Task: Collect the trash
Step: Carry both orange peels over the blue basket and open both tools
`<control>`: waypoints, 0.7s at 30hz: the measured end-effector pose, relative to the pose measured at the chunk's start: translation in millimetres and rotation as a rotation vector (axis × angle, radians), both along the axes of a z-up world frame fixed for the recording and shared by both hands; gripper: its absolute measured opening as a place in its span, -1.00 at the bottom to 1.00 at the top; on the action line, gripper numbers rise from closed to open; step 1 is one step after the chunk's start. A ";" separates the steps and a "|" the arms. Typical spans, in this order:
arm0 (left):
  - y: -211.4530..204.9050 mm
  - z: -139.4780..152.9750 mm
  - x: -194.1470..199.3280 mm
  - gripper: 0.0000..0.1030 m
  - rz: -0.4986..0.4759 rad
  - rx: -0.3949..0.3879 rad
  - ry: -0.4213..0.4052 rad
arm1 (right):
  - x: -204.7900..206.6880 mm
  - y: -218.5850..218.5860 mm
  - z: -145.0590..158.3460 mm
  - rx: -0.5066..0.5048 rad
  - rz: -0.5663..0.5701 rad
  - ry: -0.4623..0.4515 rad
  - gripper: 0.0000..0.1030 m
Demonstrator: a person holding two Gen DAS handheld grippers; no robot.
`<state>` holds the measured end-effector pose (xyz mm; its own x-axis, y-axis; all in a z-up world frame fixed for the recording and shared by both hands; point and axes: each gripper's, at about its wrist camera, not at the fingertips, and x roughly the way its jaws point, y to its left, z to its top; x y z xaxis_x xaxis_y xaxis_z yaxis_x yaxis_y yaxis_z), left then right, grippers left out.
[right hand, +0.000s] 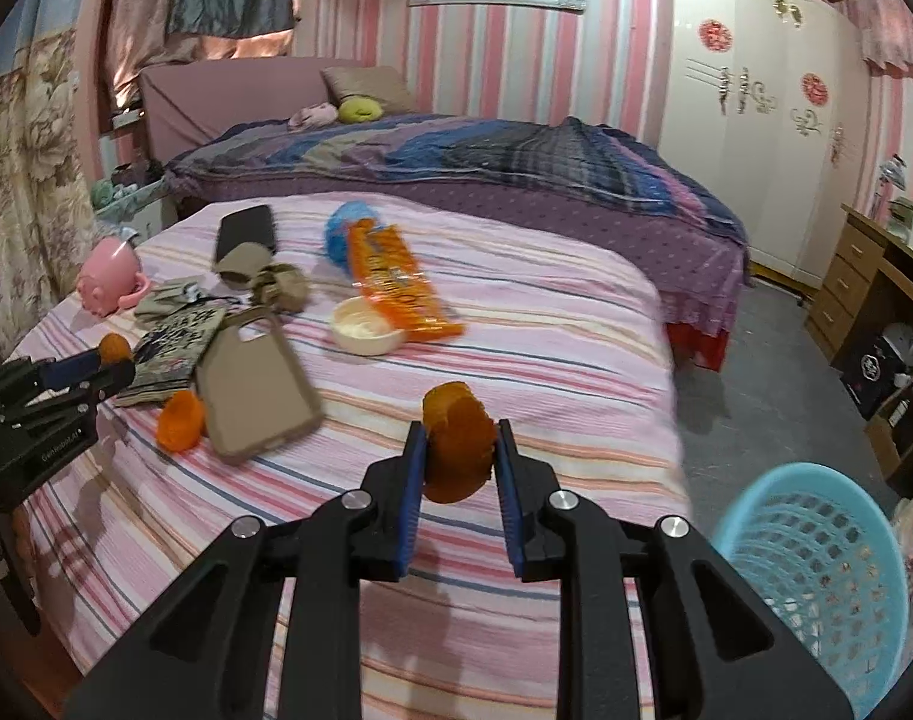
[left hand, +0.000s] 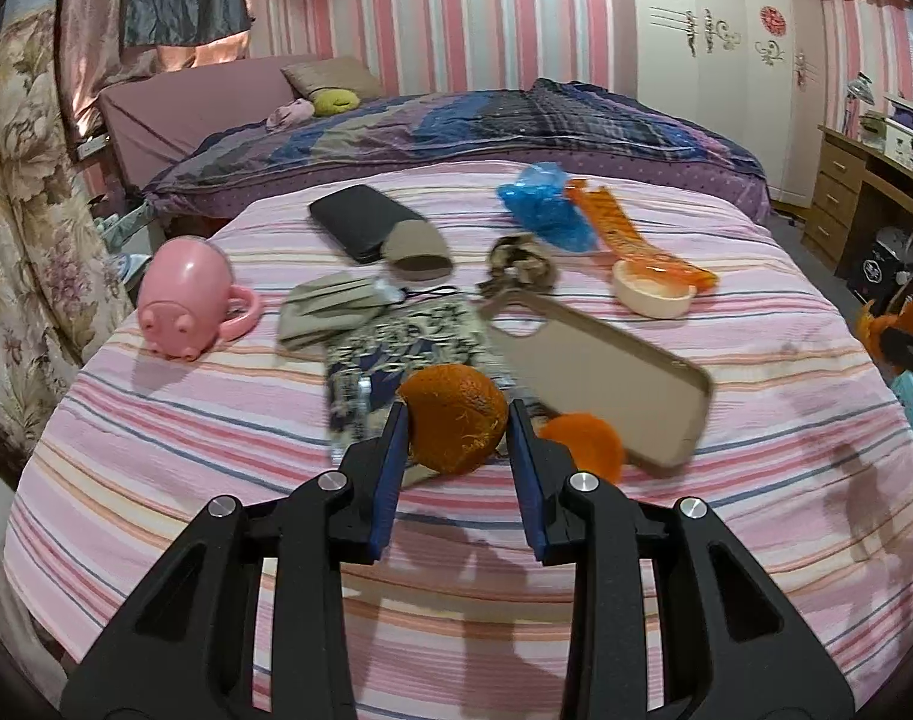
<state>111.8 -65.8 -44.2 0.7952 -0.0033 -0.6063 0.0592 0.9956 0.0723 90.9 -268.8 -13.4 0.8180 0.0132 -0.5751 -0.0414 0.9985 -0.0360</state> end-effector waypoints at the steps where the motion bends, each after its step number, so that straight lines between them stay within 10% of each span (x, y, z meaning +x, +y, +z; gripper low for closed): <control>1: -6.4 0.2 -1.8 -0.38 -0.009 0.001 -0.002 | -4.4 -8.3 2.1 0.000 -0.012 -0.006 -0.55; 21: -146.5 31.5 -27.4 -0.38 -0.214 -0.005 -0.057 | -88.6 -188.4 7.8 0.011 -0.308 -0.028 -0.55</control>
<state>84.3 -212.2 -12.7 0.8089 -0.1784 -0.5602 0.2650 0.9612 0.0767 2.3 -457.2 -5.6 0.8000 -0.2314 -0.5536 0.2640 0.9643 -0.0216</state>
